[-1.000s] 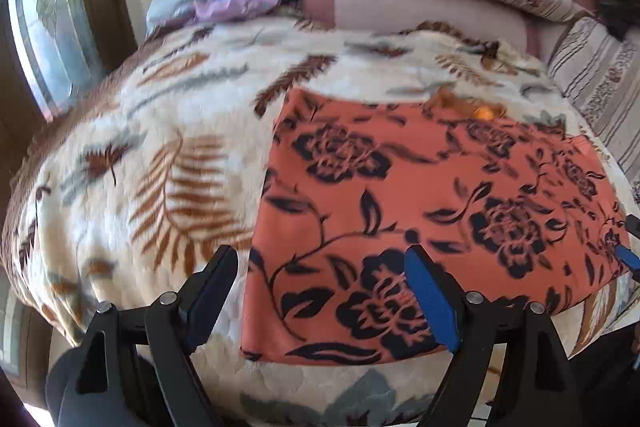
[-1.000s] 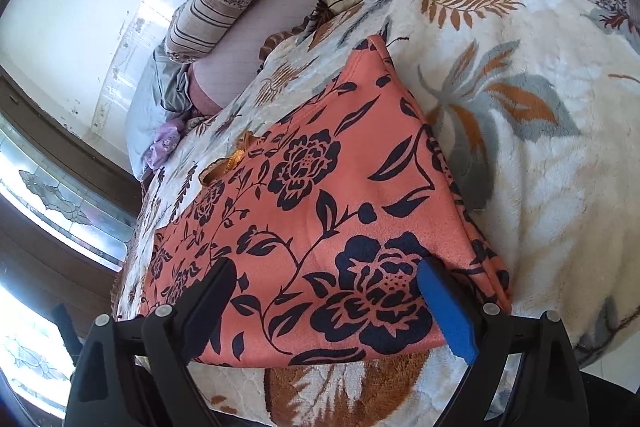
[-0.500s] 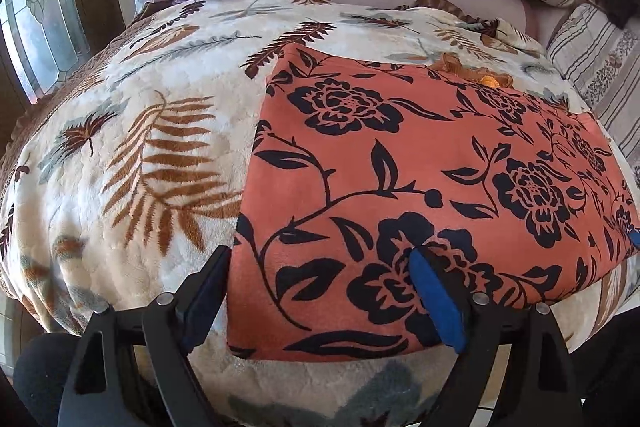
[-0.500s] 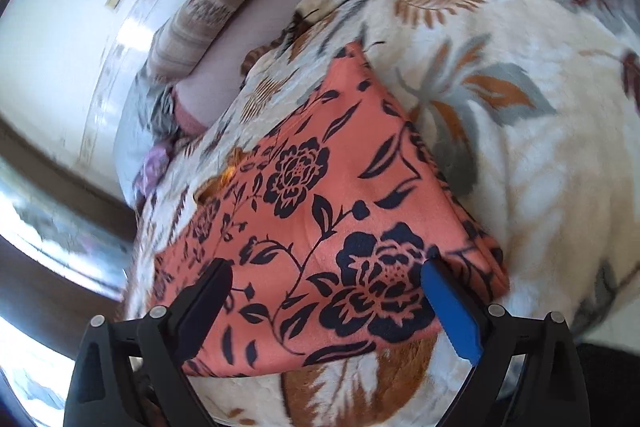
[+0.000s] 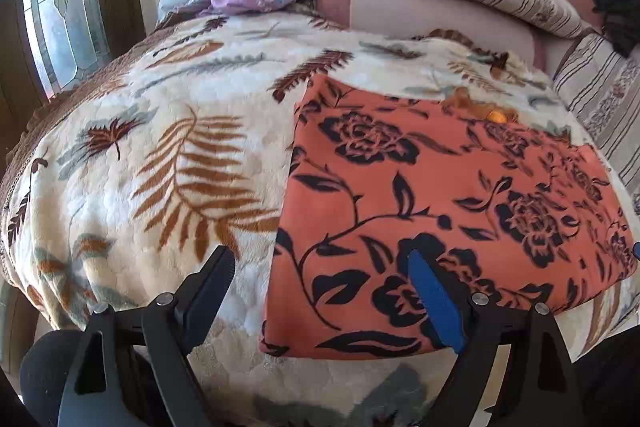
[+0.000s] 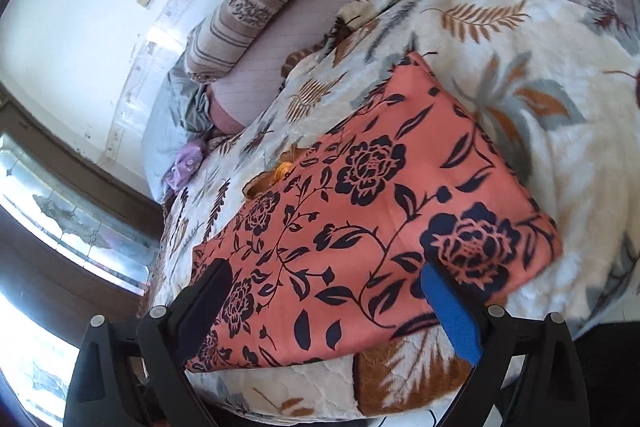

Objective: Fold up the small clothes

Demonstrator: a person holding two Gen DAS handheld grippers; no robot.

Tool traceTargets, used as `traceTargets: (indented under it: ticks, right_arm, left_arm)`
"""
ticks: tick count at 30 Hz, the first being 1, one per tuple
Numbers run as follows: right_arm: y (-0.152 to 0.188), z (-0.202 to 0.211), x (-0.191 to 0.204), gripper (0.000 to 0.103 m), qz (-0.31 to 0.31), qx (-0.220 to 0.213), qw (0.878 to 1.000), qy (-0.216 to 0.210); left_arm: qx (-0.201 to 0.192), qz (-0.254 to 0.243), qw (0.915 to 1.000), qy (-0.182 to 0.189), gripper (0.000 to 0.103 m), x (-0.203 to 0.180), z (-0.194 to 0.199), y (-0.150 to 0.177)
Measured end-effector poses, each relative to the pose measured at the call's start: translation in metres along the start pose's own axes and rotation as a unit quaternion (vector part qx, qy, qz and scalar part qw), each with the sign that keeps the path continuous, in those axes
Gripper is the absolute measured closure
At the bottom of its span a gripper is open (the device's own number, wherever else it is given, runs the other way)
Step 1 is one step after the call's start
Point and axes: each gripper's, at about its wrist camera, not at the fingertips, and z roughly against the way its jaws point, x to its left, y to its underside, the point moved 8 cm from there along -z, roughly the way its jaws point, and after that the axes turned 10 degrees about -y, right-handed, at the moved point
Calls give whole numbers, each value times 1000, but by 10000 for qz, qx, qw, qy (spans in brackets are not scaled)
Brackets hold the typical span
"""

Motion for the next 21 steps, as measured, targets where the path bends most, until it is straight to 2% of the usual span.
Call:
traceTargets:
  ticks: [1,2,3,4,8,10,13,18,20,21]
  right_arm:
    - [4,-8,-13,6,-56,141,9998,134]
    - [13,-16,-35,6,-386,354,9978,396]
    - [18,-16,-46,8,-731,302,9965,268]
    - [15,-4,-43,8,-765,-3,9971,37]
    - [25,28,-41,8,-1237,-265,9915,-295]
    - [33,34,-47,8,-1430,-251,9889,-324]
    - [39,29,-62,8,-1920,-122,9800,-517]
    - [18,33,-71,8,-2157,-453,9722,-792]
    - [9,31,-80,8,-2210,-507,9718,-652]
    - [6,29,-87,8,-2329,-533,9694,-566]
  left_arm:
    - [302,-143,9994,-68,13,-2,-11,7]
    - [340,-71,9994,-23,12,-1,-13,8]
    - [285,28,9996,-33,12,1,-10,5]
    - [251,39,9997,-40,12,3,-6,3]
    - [-95,40,9999,-93,12,3,12,-5]
    - [-232,-34,9997,-42,12,-5,21,-13]
    - [-389,-203,9990,131,12,-29,32,-24]
    - [-440,-513,9966,470,12,-85,40,-45]
    - [-437,-620,9948,673,12,-112,44,-48]
    - [-431,-496,9967,483,12,-121,43,-50]
